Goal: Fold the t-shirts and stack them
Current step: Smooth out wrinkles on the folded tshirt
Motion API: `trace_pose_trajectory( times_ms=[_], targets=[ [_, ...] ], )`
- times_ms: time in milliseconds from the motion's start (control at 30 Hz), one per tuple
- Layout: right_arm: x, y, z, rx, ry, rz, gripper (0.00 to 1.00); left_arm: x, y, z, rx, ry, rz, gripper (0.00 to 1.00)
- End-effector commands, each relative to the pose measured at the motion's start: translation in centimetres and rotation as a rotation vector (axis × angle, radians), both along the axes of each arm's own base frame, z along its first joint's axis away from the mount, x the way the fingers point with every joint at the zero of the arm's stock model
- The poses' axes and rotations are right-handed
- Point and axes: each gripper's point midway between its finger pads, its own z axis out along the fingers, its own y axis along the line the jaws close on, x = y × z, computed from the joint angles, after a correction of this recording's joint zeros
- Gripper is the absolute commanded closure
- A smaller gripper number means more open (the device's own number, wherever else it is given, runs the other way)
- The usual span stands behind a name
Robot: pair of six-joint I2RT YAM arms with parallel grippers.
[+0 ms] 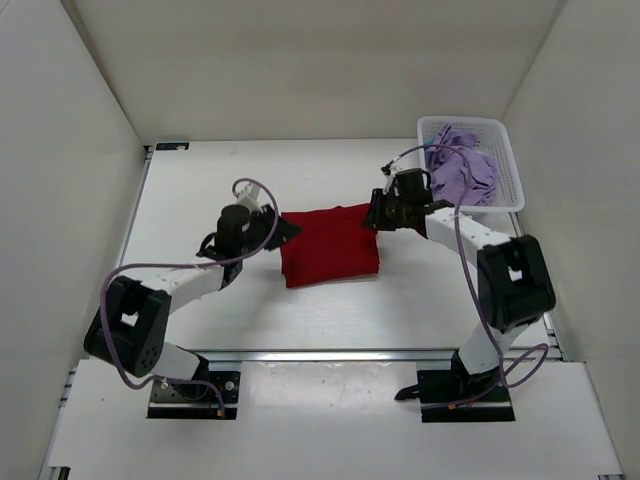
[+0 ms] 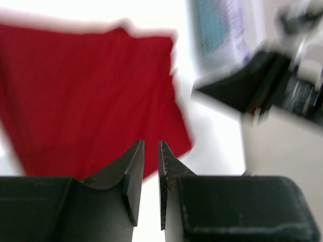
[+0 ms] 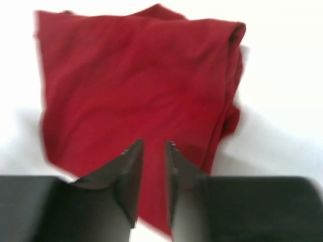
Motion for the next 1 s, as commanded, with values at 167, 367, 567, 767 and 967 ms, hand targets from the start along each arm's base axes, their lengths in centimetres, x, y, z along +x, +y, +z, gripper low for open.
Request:
trace_pose_trajectory(
  times_ms=[167,367,567,767,967],
  targets=[
    [-7.2,0.3,-1.1,0.143,0.017,0.032,1.00,7.9,-1.7,-1.8,-0.005,0.037,0.046,0.74],
    [-9.5,-2.2,-5.6,0.117,0.110,-0.020,1.00,10.4,0.1,-6.1,0.054,0.119,0.090,0.75],
    [-10.8,-2.7,-6.1,0.121,0.116,-0.031,1.00,10.3,2.5,-6.0,-0.011,0.121,0.133,0.74],
    [-10.4,-1.6,-2.4,0.175,0.024,0.016,0.76,8.4,3.2,0.1,-0.057,-0.001,0.143,0.60],
    [-11.1,-1.3,0.3,0.220,-0.040,0.037,0.50,5.6,6.3,-2.5,0.125,0.045,0.177,0.05]
  ],
)
